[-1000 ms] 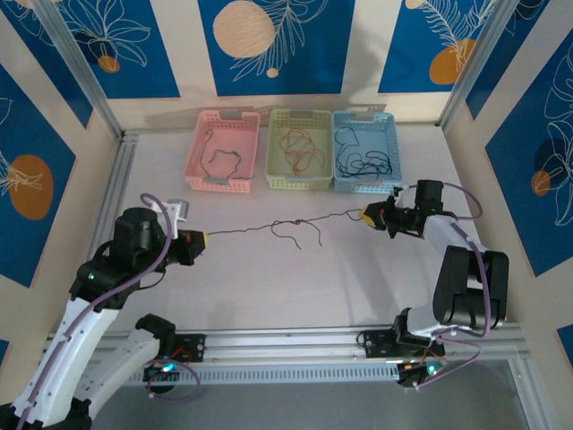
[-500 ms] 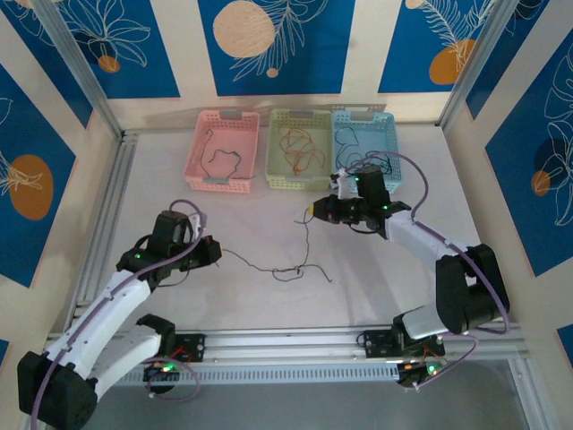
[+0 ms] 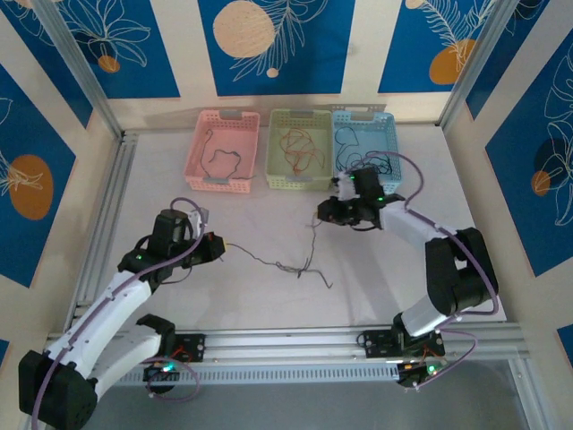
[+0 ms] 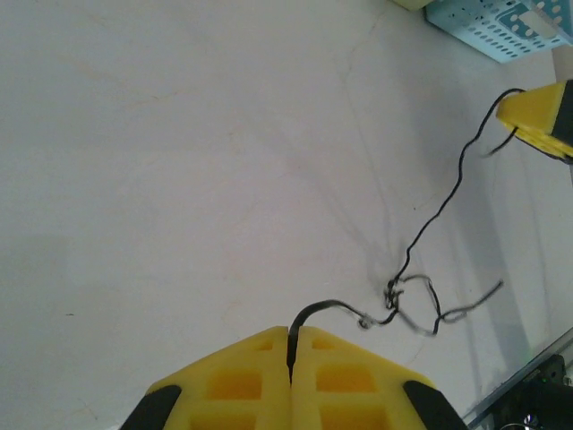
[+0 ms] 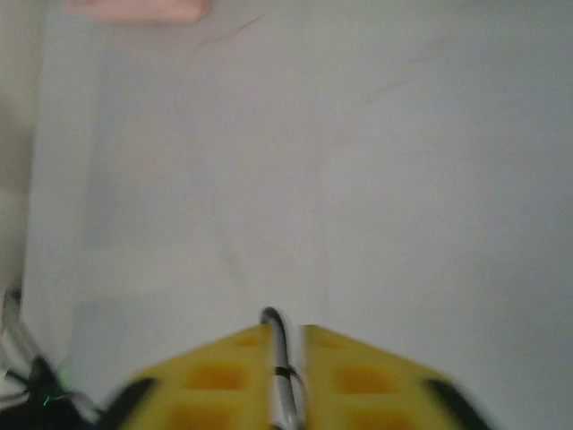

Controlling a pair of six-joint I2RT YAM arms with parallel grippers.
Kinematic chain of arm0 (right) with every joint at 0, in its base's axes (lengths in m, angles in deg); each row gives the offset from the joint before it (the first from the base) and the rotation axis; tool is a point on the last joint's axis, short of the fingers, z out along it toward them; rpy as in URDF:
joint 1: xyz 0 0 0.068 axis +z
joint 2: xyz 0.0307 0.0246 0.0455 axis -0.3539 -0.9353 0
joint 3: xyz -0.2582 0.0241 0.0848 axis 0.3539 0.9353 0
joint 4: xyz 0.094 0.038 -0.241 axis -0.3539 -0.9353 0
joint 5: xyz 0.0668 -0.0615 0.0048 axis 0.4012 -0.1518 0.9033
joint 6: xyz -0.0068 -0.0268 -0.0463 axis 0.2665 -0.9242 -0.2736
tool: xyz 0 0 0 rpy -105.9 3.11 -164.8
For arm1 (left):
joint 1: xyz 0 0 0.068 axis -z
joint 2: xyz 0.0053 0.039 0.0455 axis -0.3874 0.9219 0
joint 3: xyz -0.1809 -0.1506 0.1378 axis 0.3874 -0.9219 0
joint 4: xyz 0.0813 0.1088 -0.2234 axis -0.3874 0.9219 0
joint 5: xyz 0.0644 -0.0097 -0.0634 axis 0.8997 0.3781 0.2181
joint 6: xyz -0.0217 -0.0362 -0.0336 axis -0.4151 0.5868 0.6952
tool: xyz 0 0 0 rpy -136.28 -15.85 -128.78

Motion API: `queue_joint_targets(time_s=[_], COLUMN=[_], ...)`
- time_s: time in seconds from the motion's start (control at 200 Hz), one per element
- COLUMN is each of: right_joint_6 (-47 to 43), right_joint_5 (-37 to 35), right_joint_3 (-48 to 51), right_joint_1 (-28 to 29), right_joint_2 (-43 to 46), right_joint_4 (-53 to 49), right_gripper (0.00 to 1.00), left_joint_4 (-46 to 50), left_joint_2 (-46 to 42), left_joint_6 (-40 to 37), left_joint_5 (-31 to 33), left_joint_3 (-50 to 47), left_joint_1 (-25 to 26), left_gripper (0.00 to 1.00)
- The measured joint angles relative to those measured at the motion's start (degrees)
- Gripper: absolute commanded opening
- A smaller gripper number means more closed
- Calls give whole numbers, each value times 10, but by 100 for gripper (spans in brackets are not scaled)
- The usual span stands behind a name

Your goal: Untangle the cables

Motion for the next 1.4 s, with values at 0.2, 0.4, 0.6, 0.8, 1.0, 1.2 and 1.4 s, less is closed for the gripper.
queue_joint_targets(time_s=[0.2,0.4,0.6,0.8,1.0,1.2,1.4], right_joint_6=[21,33,50,96,119,136,133], right_joint_5=[-2,15,33,-12,-40,-41,-45], right_joint_3=[26,67,79,107,110,97,89], right_joint_1=[-32,-41,30,122,151,176,189], right_joint_2=[40,166,164,136,78,28,30], right_joint_4=[-2,9,1,-17,-14,-5,5], right_gripper=[67,66,66,67,51,26,0], left_joint_4=[2,3,2,2,2,2,3], left_joint_2=[0,-3,-3,-3,-2,-2,-2], left_joint_6=[0,0,0,0,0,0,0], left_joint_5=[-2,-1,-1,-1,-1,-1,2], left_joint_3=[0,0,0,0,0,0,0], left_joint_1=[0,0,0,0,0,0,0], left_gripper=[0,0,0,0,0,0,0])
